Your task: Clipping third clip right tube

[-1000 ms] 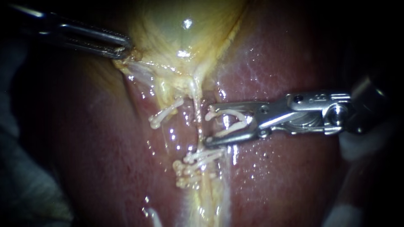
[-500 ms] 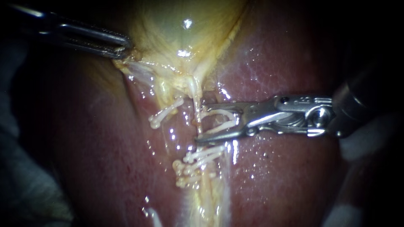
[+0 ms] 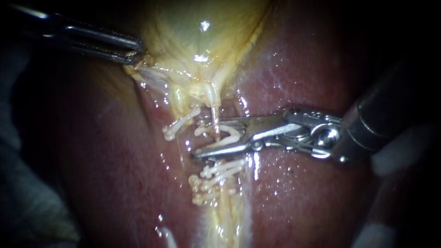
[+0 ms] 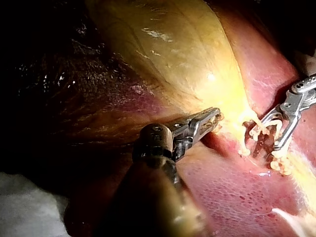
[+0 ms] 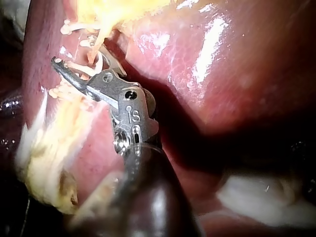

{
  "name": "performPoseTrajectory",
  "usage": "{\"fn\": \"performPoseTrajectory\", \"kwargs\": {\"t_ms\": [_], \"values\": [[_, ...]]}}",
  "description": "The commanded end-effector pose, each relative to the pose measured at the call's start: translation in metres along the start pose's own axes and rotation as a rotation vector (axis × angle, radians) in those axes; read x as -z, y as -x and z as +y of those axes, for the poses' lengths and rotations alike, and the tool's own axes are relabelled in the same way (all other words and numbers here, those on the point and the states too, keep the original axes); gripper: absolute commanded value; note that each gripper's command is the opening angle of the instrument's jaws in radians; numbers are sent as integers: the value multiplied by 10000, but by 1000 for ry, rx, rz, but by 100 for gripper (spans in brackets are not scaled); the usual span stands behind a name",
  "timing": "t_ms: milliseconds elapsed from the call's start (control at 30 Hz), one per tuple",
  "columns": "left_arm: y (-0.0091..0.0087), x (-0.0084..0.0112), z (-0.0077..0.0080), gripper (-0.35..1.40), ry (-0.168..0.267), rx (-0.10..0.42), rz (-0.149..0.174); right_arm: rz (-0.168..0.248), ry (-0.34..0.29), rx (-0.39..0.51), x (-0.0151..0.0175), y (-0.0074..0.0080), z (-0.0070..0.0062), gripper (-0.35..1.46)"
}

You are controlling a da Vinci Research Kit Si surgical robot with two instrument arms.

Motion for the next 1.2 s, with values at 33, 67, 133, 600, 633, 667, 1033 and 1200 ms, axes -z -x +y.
{"fn": "performPoseTrajectory", "kwargs": {"t_ms": [33, 67, 133, 600, 633, 667, 1033, 1200], "values": [[0, 0, 0, -35, 0, 0, 0, 11, -10, 0, 2, -6, -2, 49], [0, 0, 0, -35, 0, 0, 0, 19, -17, -8, 3, -9, -4, 49], [0, 0, 0, -35, 0, 0, 0, 38, -28, -12, 4, -17, -8, 48], [0, 0, 0, -35, 0, 0, 0, 53, -51, -117, 12, -33, -17, 9], [0, 0, 0, -35, 0, 0, 0, 53, -52, -117, 13, -33, -18, 1], [0, 0, 0, -35, 0, 0, 0, 52, -52, -123, 13, -33, -18, -6], [0, 0, 0, -35, 0, 0, 0, 38, -54, -239, 21, -29, -21, -35], [0, -1, 0, -35, -1, 0, 0, 38, -55, -245, 19, -28, -22, -35]]}}
